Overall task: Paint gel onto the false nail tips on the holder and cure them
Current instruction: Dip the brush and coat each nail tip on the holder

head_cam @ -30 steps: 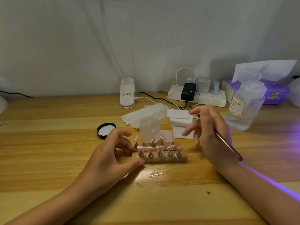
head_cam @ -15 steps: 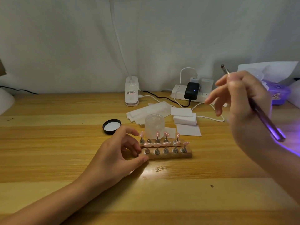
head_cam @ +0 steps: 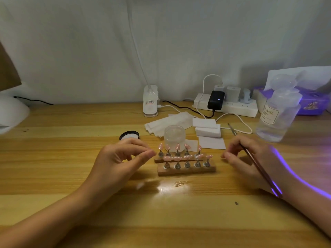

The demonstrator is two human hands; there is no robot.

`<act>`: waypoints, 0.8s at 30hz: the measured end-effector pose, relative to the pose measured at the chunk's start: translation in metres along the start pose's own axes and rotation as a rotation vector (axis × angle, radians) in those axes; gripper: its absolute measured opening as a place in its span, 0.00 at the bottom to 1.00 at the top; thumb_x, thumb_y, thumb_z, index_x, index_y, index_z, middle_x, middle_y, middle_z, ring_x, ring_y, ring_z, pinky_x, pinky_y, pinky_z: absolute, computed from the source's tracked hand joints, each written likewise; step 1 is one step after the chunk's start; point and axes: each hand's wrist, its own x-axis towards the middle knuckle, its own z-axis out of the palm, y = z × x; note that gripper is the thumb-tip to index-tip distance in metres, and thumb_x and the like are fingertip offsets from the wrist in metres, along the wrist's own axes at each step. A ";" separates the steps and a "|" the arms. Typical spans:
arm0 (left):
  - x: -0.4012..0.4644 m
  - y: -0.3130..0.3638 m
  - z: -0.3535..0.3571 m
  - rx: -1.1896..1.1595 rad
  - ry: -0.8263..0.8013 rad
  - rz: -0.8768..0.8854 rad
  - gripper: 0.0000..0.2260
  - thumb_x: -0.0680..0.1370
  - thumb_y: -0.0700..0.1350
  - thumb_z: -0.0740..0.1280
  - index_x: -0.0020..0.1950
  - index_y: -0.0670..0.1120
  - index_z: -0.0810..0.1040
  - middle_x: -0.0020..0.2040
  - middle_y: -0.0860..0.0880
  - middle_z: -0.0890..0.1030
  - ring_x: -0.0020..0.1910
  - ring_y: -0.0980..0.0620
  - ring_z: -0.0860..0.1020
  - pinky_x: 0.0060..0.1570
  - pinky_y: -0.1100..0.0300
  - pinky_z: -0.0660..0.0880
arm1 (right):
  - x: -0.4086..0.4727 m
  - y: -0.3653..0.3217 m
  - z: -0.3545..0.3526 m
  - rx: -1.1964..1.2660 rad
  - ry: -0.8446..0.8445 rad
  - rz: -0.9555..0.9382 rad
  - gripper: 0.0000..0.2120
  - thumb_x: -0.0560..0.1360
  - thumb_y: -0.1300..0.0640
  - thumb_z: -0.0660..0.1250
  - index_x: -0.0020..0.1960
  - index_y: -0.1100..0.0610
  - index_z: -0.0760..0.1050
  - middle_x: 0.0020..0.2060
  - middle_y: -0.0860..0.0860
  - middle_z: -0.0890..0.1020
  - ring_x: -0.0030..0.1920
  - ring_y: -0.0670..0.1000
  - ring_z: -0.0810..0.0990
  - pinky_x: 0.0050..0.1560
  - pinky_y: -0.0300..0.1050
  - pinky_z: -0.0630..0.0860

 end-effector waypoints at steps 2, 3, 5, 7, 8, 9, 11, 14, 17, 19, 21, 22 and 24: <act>-0.004 0.000 0.001 0.013 -0.046 -0.019 0.10 0.68 0.51 0.65 0.40 0.51 0.85 0.42 0.53 0.82 0.40 0.54 0.78 0.38 0.59 0.75 | -0.001 -0.002 0.002 -0.052 -0.039 -0.027 0.06 0.68 0.54 0.71 0.37 0.47 0.73 0.34 0.44 0.79 0.37 0.43 0.78 0.37 0.34 0.72; -0.007 0.000 0.001 0.007 -0.063 -0.028 0.11 0.69 0.51 0.63 0.41 0.51 0.84 0.43 0.53 0.82 0.39 0.54 0.78 0.36 0.62 0.75 | -0.001 -0.003 0.002 -0.075 -0.057 -0.052 0.04 0.66 0.53 0.69 0.38 0.47 0.74 0.33 0.44 0.79 0.37 0.43 0.78 0.37 0.34 0.72; -0.010 -0.001 0.002 -0.049 -0.083 -0.042 0.14 0.74 0.51 0.60 0.40 0.48 0.84 0.43 0.52 0.82 0.35 0.54 0.78 0.34 0.68 0.74 | -0.002 -0.005 0.002 -0.101 -0.095 -0.091 0.04 0.66 0.51 0.68 0.38 0.48 0.75 0.33 0.43 0.80 0.38 0.42 0.78 0.39 0.34 0.72; -0.012 -0.001 0.002 -0.083 -0.105 -0.031 0.22 0.76 0.57 0.58 0.35 0.45 0.84 0.42 0.50 0.83 0.34 0.55 0.78 0.37 0.71 0.72 | -0.003 -0.007 0.002 -0.101 -0.120 -0.111 0.04 0.66 0.51 0.68 0.39 0.48 0.74 0.34 0.42 0.79 0.39 0.41 0.77 0.40 0.33 0.72; -0.013 0.000 0.002 -0.082 -0.128 -0.025 0.24 0.74 0.61 0.59 0.34 0.45 0.83 0.41 0.49 0.83 0.34 0.54 0.78 0.37 0.71 0.72 | -0.003 -0.008 0.002 -0.099 -0.129 -0.122 0.04 0.66 0.51 0.68 0.39 0.49 0.74 0.34 0.42 0.79 0.39 0.41 0.77 0.41 0.33 0.71; -0.014 0.000 0.002 -0.066 -0.149 -0.019 0.23 0.72 0.62 0.60 0.35 0.46 0.83 0.40 0.48 0.83 0.34 0.53 0.78 0.37 0.69 0.72 | -0.004 -0.010 0.002 -0.097 -0.138 -0.137 0.05 0.66 0.51 0.68 0.39 0.49 0.74 0.34 0.41 0.79 0.39 0.41 0.77 0.41 0.33 0.71; -0.016 0.000 0.004 -0.019 -0.173 -0.014 0.19 0.71 0.60 0.58 0.35 0.50 0.82 0.37 0.45 0.81 0.34 0.52 0.77 0.36 0.65 0.73 | -0.005 -0.012 0.002 -0.095 -0.149 -0.167 0.06 0.66 0.49 0.68 0.39 0.49 0.74 0.34 0.41 0.79 0.38 0.41 0.77 0.40 0.32 0.71; -0.017 0.000 0.006 0.046 -0.166 0.015 0.19 0.72 0.60 0.57 0.34 0.50 0.81 0.35 0.44 0.80 0.32 0.55 0.76 0.36 0.63 0.71 | -0.004 -0.016 0.000 -0.070 -0.105 -0.142 0.07 0.66 0.44 0.67 0.38 0.43 0.70 0.36 0.44 0.80 0.39 0.42 0.78 0.40 0.35 0.72; -0.017 -0.001 0.006 0.086 -0.171 0.016 0.21 0.71 0.60 0.57 0.34 0.48 0.81 0.34 0.50 0.81 0.34 0.57 0.77 0.35 0.69 0.70 | -0.005 -0.016 0.001 -0.088 -0.098 -0.177 0.09 0.67 0.45 0.66 0.38 0.40 0.65 0.37 0.46 0.81 0.40 0.43 0.79 0.42 0.42 0.74; -0.018 -0.002 0.007 0.122 -0.187 0.002 0.19 0.72 0.60 0.59 0.35 0.49 0.81 0.35 0.56 0.81 0.37 0.59 0.78 0.37 0.71 0.71 | -0.007 -0.016 0.002 -0.094 -0.140 -0.215 0.06 0.69 0.44 0.65 0.38 0.42 0.67 0.37 0.44 0.81 0.40 0.42 0.79 0.43 0.41 0.73; -0.019 -0.002 0.007 0.147 -0.167 0.002 0.15 0.76 0.56 0.64 0.36 0.49 0.81 0.35 0.57 0.81 0.37 0.61 0.78 0.37 0.72 0.71 | -0.008 -0.017 0.003 -0.083 -0.143 -0.261 0.06 0.69 0.45 0.65 0.40 0.45 0.70 0.35 0.43 0.79 0.38 0.41 0.78 0.42 0.37 0.72; -0.019 -0.003 0.006 0.164 -0.155 0.006 0.13 0.76 0.54 0.65 0.36 0.49 0.81 0.35 0.57 0.81 0.37 0.61 0.78 0.37 0.73 0.70 | -0.008 -0.018 0.004 -0.071 -0.146 -0.287 0.06 0.70 0.46 0.65 0.41 0.45 0.70 0.34 0.43 0.79 0.37 0.41 0.77 0.41 0.37 0.72; -0.020 -0.003 0.004 0.222 -0.160 0.020 0.07 0.72 0.50 0.67 0.38 0.49 0.81 0.36 0.56 0.81 0.38 0.60 0.79 0.36 0.72 0.71 | -0.011 -0.022 0.008 -0.044 -0.173 -0.333 0.07 0.70 0.48 0.67 0.42 0.44 0.69 0.35 0.43 0.80 0.38 0.40 0.78 0.40 0.37 0.73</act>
